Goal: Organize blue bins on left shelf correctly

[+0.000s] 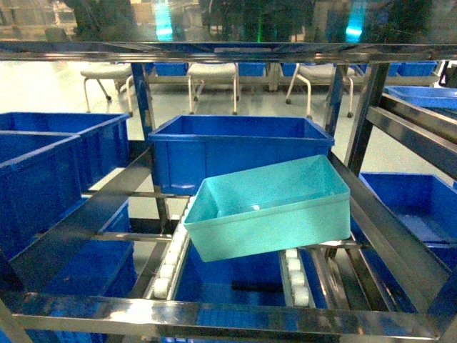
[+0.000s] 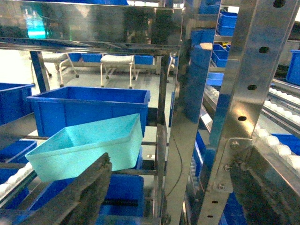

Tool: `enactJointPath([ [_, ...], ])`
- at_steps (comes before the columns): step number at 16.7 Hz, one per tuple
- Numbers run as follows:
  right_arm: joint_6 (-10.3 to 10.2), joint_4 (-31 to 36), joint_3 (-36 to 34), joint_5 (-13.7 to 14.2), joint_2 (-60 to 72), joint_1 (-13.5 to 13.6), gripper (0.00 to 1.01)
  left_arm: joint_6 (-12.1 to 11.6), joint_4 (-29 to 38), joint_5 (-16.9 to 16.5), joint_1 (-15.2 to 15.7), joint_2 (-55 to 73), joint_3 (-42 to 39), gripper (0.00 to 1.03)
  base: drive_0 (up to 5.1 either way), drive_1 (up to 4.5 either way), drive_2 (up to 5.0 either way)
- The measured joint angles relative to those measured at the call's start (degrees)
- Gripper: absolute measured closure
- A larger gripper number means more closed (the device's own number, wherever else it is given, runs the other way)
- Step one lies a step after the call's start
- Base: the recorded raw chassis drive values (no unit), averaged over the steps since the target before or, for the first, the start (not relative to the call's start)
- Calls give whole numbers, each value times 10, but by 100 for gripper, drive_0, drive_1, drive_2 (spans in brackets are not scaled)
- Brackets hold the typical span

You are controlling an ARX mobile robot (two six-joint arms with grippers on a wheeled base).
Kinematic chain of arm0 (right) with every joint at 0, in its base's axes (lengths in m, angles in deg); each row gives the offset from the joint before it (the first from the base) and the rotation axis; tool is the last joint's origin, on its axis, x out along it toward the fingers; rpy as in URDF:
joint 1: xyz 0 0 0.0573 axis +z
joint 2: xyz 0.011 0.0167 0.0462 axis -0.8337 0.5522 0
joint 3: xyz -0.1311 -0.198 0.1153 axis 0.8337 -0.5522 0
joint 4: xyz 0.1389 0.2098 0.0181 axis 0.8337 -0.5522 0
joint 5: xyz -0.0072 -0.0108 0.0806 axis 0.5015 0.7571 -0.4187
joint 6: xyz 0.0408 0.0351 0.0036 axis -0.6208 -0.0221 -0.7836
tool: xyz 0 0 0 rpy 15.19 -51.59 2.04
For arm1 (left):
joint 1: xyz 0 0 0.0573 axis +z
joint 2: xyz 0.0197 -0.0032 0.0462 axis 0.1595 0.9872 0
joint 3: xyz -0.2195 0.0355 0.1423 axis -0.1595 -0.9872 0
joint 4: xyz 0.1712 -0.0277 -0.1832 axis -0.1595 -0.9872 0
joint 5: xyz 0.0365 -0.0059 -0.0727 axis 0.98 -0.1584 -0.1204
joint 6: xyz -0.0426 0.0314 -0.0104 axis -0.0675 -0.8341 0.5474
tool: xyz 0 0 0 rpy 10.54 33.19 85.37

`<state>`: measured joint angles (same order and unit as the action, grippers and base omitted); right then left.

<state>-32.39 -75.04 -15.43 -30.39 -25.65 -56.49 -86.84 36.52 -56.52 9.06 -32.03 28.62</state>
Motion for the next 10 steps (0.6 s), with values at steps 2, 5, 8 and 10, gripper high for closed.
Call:
enactJointPath([
  [2, 0, 1, 0, 0, 0, 0, 3, 0, -2, 0, 0, 0, 0, 25, 2, -398, 402],
  [5, 0, -2, 0, 0, 0, 0, 3, -1, -4, 0, 0, 0, 0, 5, 2, -408, 413],
  [8, 0, -3, 0, 0, 0, 0, 3, -1, -2, 0, 0, 0, 0, 5, 0, -433, 433],
  [10, 0, -3, 0, 0, 0, 0, 3, -1, -4, 0, 0, 0, 0, 5, 5, -429, 438],
])
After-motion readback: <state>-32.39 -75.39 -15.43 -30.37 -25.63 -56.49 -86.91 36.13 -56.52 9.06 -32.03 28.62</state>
